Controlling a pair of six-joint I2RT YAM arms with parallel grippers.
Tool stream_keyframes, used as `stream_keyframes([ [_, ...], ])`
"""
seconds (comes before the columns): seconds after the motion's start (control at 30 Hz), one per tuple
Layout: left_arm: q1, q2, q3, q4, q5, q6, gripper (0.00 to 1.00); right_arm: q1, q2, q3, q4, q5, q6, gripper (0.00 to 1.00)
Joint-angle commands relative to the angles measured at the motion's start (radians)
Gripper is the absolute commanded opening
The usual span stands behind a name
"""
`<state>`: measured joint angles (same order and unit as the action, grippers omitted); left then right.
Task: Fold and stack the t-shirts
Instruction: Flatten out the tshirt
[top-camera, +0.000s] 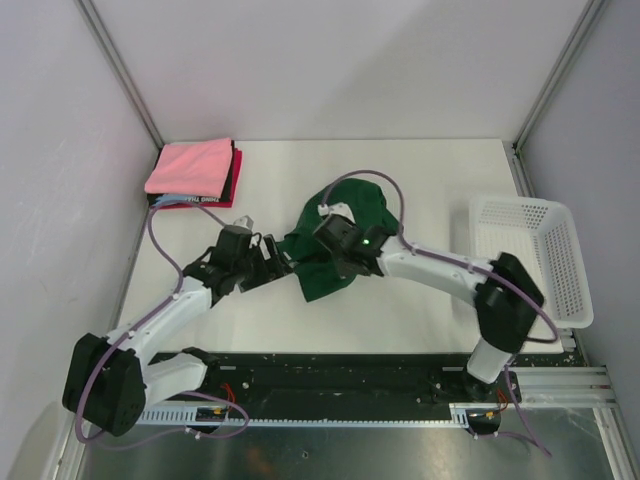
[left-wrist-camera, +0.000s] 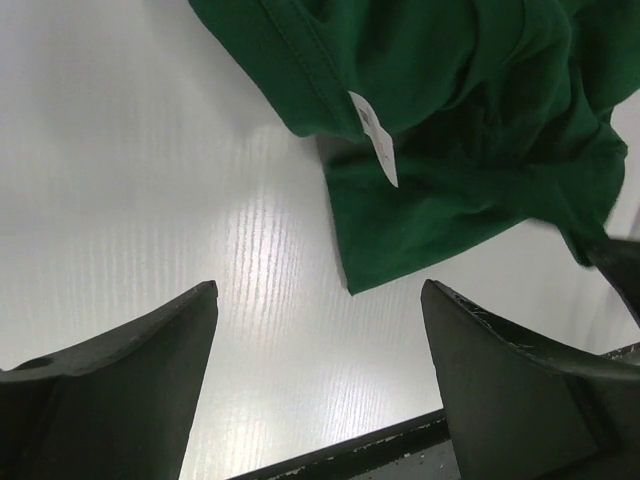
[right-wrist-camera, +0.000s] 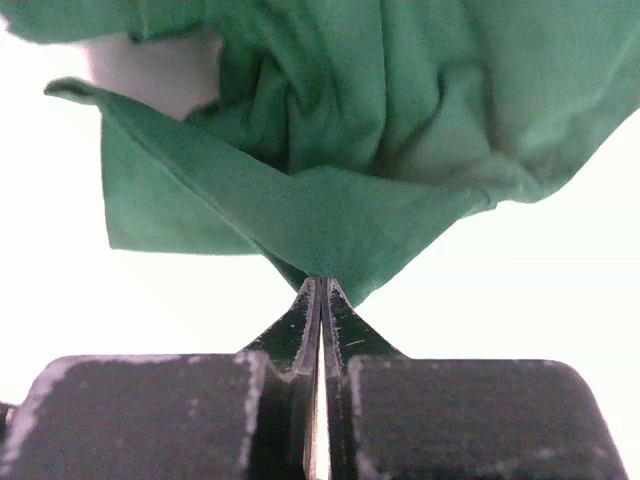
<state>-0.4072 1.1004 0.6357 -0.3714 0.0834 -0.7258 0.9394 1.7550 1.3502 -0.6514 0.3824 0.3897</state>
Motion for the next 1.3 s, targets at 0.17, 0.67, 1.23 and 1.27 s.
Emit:
stream_keyframes([
  [0.17,-0.096,0.07,0.027,0.08,0.028,0.009,0.87,0.063,-0.272,-0.303,-0.061,-0.136,0.181,0.0],
  [0.67,-0.222,0.155,0.056,0.096,-0.001,-0.011,0.84,0.053,-0.365,-0.394,-0.172,-0.142,0.266,0.15],
  [1.23,0.002,-0.044,0.044,-0.01,-0.102,0.02,0.84,0.069,-0.021,0.027,0.027,-0.114,0.193,0.53],
  [1.27,0.016,-0.059,0.041,-0.015,-0.105,0.024,0.84,0.071,0.011,0.064,0.025,-0.105,0.188,0.53],
])
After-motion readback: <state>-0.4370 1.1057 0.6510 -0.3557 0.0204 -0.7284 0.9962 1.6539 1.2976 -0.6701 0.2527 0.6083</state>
